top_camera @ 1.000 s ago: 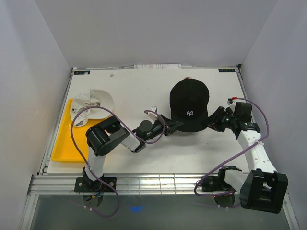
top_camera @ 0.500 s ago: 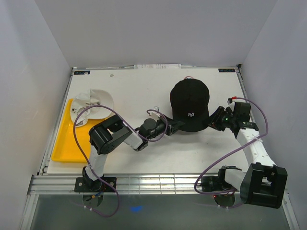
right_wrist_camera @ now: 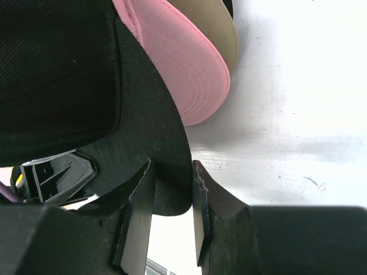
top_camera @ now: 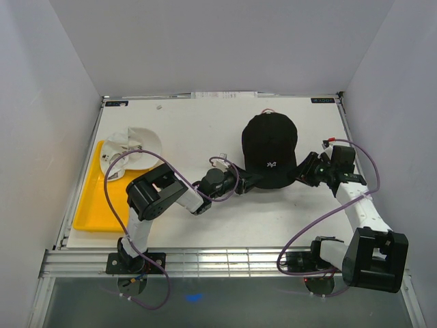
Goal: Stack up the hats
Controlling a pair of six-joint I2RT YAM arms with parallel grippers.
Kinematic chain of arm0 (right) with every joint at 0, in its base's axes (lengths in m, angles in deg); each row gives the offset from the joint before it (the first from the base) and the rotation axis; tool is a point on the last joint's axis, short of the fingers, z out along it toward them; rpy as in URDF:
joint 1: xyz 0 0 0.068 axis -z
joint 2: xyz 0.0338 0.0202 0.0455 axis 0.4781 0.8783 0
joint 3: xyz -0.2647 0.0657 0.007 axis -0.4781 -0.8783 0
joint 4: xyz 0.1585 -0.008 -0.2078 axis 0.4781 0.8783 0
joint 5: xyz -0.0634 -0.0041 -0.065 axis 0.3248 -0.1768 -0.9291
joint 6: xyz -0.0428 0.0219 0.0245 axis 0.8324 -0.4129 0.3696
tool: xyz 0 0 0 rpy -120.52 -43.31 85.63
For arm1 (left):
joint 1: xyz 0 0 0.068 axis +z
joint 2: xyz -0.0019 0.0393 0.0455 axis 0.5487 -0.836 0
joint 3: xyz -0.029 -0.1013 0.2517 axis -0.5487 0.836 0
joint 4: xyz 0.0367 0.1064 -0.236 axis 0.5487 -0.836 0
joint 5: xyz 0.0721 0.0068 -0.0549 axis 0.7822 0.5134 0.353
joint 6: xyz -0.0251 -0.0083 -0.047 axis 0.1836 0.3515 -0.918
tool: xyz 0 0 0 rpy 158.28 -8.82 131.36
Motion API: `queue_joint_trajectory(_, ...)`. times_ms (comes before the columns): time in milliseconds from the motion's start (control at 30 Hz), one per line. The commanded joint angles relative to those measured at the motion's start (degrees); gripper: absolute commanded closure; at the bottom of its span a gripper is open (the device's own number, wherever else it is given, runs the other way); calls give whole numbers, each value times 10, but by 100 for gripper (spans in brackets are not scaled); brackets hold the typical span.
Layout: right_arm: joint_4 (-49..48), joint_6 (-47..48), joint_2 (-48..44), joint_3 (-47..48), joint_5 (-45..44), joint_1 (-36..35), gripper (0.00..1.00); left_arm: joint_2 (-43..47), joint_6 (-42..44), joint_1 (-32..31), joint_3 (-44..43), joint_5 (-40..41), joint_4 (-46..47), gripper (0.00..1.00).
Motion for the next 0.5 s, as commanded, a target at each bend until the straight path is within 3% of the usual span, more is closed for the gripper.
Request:
queue_joint_trajectory(0,13,24,25,-29,-31,-14,77,9,2,-40,12,-101,-133,69)
queue_joint_trajectory(267,7,24,35,-30,-32,-14,74,40,19,-38,18,-93,-170,48)
queue_joint_trajectory(467,-1,24,44,-37,-31,-14,62,57,24,-38,33,-86,-179,39)
